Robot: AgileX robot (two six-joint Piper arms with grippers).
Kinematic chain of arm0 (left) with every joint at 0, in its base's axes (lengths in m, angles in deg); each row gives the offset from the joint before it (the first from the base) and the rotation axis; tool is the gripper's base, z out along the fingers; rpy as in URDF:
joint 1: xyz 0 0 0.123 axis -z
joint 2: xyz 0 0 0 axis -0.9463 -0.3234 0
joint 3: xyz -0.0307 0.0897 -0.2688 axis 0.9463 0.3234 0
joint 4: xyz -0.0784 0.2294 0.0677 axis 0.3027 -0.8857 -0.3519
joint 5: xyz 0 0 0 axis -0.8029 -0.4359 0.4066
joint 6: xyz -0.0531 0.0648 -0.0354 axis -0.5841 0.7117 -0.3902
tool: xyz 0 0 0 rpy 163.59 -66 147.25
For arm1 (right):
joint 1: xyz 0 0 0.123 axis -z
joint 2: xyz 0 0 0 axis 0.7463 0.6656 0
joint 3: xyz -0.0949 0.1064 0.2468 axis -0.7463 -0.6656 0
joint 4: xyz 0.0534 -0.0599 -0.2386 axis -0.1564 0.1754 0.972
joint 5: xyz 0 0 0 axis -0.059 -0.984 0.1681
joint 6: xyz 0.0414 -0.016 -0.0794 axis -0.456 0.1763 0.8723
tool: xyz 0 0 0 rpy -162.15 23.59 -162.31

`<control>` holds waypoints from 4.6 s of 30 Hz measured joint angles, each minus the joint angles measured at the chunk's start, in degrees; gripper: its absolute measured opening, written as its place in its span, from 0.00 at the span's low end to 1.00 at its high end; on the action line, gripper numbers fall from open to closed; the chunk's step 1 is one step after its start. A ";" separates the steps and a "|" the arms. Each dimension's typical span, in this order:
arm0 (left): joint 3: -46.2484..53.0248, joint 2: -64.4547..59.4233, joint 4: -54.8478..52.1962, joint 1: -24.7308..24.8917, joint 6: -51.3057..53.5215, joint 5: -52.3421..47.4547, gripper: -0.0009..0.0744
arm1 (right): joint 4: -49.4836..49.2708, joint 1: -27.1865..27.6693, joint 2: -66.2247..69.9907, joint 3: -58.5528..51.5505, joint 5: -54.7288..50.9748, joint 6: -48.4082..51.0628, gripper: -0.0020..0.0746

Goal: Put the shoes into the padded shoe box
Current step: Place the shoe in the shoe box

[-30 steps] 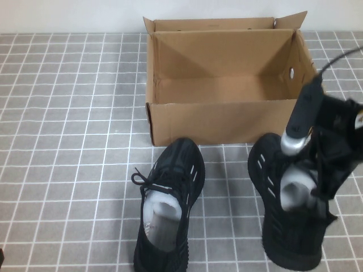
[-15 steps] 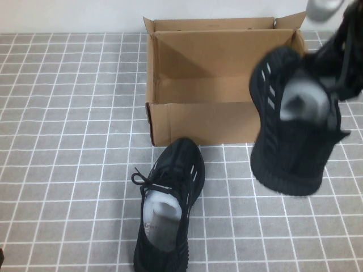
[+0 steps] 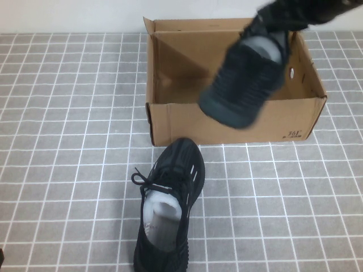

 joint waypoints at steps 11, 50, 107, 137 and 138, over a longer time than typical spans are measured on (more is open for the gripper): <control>0.00 0.00 0.00 0.00 0.00 0.00 0.01 | 7.22 0.00 8.70 2.33 15.58 -12.09 0.02; 0.00 0.00 0.00 0.00 0.00 0.00 0.01 | 24.82 0.00 15.91 2.33 30.44 -42.42 0.02; 0.00 0.00 0.00 0.00 0.00 0.00 0.01 | 17.06 -2.63 23.30 2.33 43.11 -43.56 0.02; 0.00 0.00 -0.10 0.00 0.00 0.00 0.01 | 23.66 -2.24 28.49 2.33 40.71 -41.75 0.02; 0.00 0.00 -0.10 0.00 0.00 0.00 0.01 | 24.44 -2.24 28.61 2.33 40.60 -41.52 0.02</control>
